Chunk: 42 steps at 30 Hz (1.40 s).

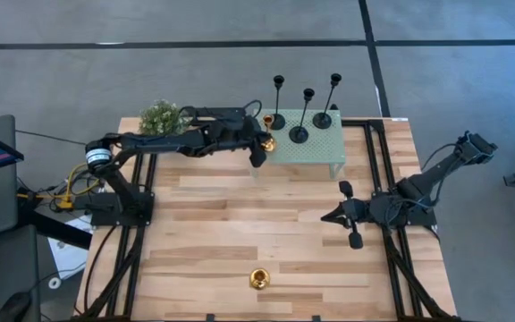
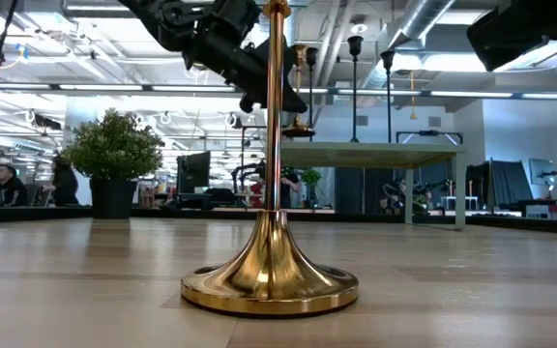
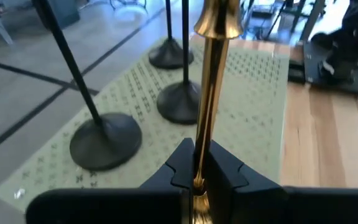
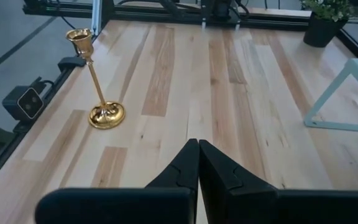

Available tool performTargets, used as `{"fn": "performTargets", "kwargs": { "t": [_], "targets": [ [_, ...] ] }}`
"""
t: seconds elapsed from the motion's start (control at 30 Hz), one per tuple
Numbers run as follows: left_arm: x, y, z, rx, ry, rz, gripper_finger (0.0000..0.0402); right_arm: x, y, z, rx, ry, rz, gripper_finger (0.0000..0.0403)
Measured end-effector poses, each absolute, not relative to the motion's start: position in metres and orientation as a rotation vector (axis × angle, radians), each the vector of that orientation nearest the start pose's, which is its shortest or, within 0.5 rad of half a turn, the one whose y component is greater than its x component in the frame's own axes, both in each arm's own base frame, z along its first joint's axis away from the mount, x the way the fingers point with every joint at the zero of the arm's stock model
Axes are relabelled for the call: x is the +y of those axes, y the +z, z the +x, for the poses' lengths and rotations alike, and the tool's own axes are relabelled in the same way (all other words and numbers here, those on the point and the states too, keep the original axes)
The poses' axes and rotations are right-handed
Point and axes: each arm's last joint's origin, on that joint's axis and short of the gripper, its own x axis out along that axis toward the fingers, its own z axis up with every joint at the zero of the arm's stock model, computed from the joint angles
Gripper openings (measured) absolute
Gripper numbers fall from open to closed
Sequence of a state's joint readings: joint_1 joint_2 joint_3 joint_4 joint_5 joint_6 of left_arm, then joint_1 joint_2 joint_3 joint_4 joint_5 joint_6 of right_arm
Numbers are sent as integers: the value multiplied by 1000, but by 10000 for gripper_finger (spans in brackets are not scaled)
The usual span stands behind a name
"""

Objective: Pick & Place candle stick holders
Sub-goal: Put the left gold candle holder on the shelf

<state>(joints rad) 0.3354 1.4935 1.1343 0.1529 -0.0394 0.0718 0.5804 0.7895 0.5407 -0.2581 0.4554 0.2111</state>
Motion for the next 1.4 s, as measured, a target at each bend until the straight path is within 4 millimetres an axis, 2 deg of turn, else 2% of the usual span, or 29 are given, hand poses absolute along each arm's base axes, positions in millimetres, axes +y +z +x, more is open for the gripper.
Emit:
{"fn": "performTargets", "kwargs": {
  "t": [1.1,1.4],
  "targets": [
    [120,311,322,277,383,58,15,81,243,148,447,54,-50,0],
    [127,287,315,196,354,30,15,81,243,148,447,54,-50,0]
  ]
}}
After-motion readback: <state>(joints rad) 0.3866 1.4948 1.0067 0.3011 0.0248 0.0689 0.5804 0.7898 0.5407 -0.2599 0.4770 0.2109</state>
